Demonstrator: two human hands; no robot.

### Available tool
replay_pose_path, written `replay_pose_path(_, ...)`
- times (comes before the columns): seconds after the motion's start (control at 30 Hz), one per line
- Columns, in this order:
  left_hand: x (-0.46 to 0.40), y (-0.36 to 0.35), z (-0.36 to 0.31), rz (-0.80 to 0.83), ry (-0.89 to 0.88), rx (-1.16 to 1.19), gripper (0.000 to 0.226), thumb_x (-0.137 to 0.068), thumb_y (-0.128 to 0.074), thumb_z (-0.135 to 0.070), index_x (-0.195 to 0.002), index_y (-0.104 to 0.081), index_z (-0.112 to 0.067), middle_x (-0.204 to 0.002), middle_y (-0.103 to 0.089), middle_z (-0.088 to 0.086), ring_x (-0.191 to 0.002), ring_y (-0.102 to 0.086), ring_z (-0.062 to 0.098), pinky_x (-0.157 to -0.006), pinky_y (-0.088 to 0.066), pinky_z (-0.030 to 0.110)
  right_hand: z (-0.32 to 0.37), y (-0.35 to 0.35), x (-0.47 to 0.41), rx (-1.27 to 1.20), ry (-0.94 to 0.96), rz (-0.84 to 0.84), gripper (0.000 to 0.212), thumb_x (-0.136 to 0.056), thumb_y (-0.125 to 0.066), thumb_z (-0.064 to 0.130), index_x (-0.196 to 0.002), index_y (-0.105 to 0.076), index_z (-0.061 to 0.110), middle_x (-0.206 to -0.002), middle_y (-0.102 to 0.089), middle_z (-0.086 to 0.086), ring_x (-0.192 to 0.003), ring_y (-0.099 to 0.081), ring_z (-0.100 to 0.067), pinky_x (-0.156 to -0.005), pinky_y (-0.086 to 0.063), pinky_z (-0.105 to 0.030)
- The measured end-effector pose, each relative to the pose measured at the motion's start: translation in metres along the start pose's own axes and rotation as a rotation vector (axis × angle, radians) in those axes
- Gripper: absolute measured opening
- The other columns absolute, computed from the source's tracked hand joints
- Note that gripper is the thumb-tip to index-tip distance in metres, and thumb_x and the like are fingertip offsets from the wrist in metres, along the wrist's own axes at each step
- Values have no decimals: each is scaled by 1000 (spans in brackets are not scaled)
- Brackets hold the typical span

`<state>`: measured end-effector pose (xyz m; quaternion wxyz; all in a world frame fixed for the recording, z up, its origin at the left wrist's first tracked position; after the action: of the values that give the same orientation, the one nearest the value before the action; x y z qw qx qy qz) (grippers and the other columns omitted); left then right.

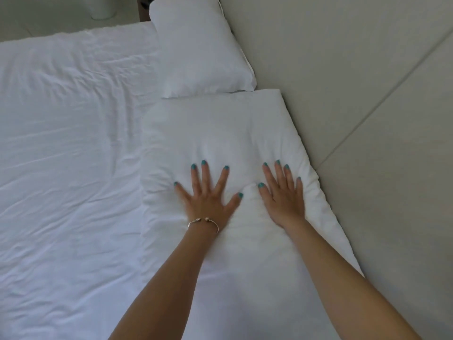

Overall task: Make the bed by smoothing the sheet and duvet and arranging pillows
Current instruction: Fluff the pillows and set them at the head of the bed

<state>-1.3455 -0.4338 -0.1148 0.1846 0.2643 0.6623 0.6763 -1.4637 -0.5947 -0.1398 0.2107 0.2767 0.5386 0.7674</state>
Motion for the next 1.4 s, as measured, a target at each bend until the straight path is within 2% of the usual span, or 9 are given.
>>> replay_pose_path(0.3,108,-11,24,91,-241,25,74,-83,1,-77,-147,18,-44,-161,16,8,-147,17,30,-115,4,60,-28,-12,129,-17,-197,136,55,-97,-3,59,-147,18,49,-158,20,17,-146,18,-6,-119,11,-41)
replay_pose_path(0.63,250,-32,74,127,-545,-7,84,-78,-14,-86,-150,2,-47,-162,5,11,-148,5,34,-112,4,65,-22,-54,319,-40,-474,297,51,-102,-7,49,-146,18,47,-159,22,13,-147,18,-15,-118,4,-53)
replay_pose_path(0.83,272,-3,50,53,-698,59,68,-89,-12,-72,-151,-2,-46,-163,3,3,-149,7,30,-113,7,64,23,-17,320,32,-375,-43,54,-103,-13,48,-151,9,42,-162,12,10,-149,6,-16,-119,-2,-48)
replay_pose_path(0.97,291,-33,61,186,-874,-244,71,-90,-15,-71,-147,18,-44,-158,27,1,-143,27,31,-105,11,71,16,-52,349,-69,-442,230,53,-100,-8,55,-147,15,50,-158,21,17,-149,12,-16,-119,-1,-51)
replay_pose_path(1.03,293,-38,74,208,-917,-246,64,-92,-5,-68,-150,5,-44,-162,12,-1,-147,15,29,-107,8,70,5,-61,364,-92,-519,247,51,-100,-9,54,-146,14,52,-158,22,16,-149,7,-18,-119,0,-53)
replay_pose_path(1.1,289,-25,73,225,-916,-169,62,-94,3,-63,-150,-12,-43,-162,-10,-4,-149,-2,25,-110,0,68,4,-51,362,-127,-507,125,51,-101,-14,54,-149,4,51,-160,17,13,-150,0,-19,-119,-3,-51)
replay_pose_path(1.17,277,-10,67,193,-790,-47,59,-93,6,-59,-150,-4,-46,-162,3,-6,-149,6,21,-110,2,66,0,-39,353,-360,-588,-68,56,-99,-30,56,-151,-11,47,-162,6,10,-148,-12,-21,-118,-16,-48)
replay_pose_path(1.27,253,-6,71,255,-275,161,60,-93,-13,-67,-146,12,-52,-158,27,-2,-144,28,26,-108,-2,70,-28,-29,343,-881,-879,-343,75,-88,-54,59,-151,-15,43,-159,-19,-5,-141,-30,-28,-113,-31,-50)
replay_pose_path(1.4,229,-21,76,304,-140,203,83,-78,-33,-82,-141,16,-60,-154,33,-2,-140,34,28,-106,-11,73,-57,-27,318,-935,-920,-221,92,-81,-61,64,-151,-3,47,-159,-13,-14,-142,-25,-34,-112,-28,-48)
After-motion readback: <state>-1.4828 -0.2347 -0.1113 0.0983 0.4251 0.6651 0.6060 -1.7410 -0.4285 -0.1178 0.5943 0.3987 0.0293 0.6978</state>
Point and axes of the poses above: each hand's wrist, its own x-axis away from the middle knuckle, its own y-axis out of the back of the hand, z = x × y, the point moved 2 cm from there along -x, towards the middle knuckle
